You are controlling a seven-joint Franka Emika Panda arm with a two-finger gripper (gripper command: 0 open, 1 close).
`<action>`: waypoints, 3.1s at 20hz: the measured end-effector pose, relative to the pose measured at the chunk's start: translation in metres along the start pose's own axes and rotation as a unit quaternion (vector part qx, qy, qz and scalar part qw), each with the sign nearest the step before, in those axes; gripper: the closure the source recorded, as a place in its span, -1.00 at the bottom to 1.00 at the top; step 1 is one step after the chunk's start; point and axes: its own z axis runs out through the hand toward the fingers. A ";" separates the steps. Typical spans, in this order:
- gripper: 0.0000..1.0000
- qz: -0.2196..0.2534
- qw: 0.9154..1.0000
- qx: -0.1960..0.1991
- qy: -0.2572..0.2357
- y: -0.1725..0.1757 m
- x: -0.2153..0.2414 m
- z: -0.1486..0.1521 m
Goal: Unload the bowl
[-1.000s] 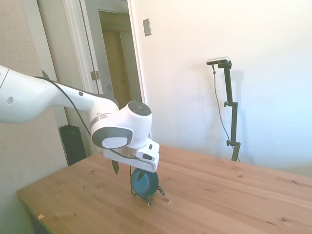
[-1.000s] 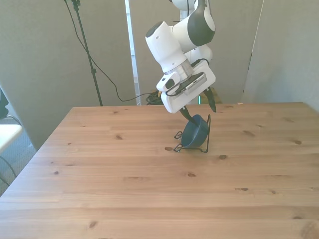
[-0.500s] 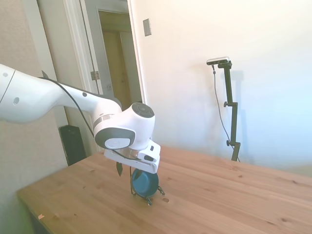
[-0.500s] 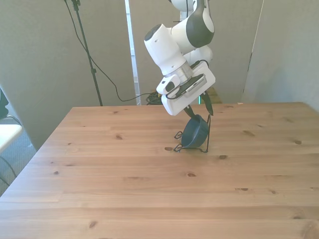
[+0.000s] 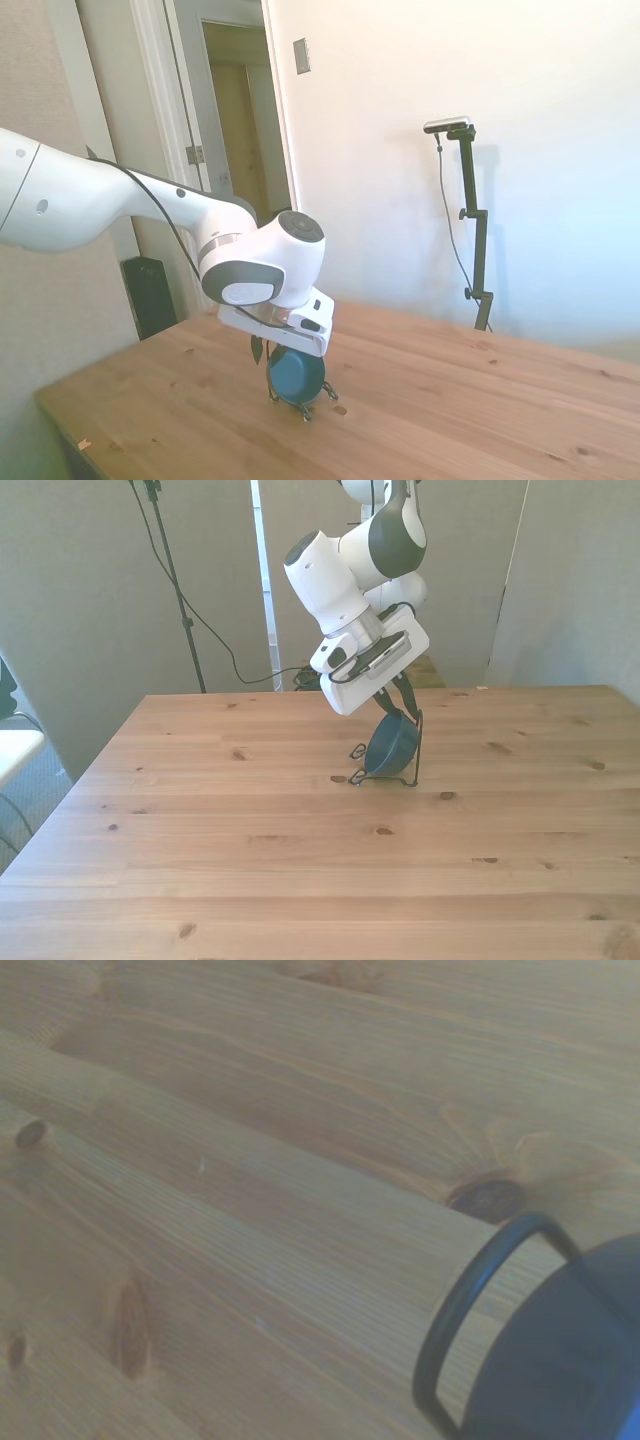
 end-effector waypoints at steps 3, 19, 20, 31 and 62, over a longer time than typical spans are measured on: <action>1.00 0.001 1.000 0.001 -0.002 0.001 0.001 0.000; 1.00 -0.011 0.999 0.001 0.051 0.000 -0.048 -0.046; 1.00 -0.015 0.999 -0.009 0.052 0.000 -0.060 -0.046; 1.00 -0.028 0.993 -0.111 -0.013 -0.010 -0.131 0.011; -1.00 0.068 0.967 -0.242 0.031 -0.018 -0.123 0.082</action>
